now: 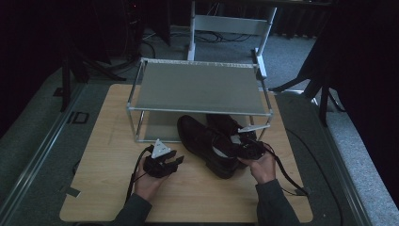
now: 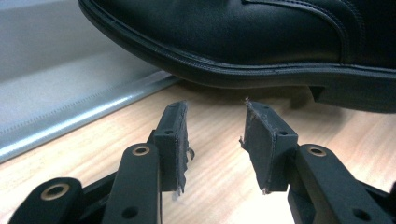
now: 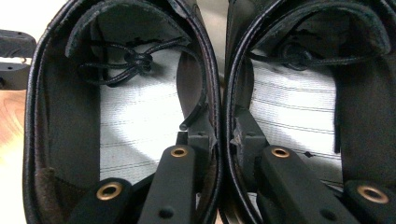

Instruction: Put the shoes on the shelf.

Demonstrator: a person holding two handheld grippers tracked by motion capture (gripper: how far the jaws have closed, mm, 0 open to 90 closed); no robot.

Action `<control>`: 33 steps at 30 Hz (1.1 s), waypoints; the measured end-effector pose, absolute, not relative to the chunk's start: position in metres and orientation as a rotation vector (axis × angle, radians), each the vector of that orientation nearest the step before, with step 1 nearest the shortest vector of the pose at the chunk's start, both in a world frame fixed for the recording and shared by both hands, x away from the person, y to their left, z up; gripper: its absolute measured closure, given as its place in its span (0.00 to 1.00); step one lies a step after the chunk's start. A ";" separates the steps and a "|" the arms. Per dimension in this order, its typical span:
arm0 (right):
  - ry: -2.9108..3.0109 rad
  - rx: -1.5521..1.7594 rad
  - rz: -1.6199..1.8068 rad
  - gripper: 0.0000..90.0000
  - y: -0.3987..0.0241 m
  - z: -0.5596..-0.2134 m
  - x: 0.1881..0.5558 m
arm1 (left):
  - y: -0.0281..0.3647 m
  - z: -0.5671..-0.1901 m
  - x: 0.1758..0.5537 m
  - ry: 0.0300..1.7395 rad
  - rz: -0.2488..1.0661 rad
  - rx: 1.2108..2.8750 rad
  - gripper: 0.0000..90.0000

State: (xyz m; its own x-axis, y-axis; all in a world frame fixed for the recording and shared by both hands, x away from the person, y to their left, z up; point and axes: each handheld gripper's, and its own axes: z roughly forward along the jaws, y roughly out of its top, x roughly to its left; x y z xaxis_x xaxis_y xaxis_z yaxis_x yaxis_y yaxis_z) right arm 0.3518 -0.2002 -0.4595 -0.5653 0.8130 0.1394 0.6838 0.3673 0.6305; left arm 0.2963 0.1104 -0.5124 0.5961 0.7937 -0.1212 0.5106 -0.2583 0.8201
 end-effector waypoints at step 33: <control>2.341 1.432 0.975 0.90 -0.177 -0.471 0.375 | 0.097 -0.521 0.324 1.084 0.435 1.948 0.68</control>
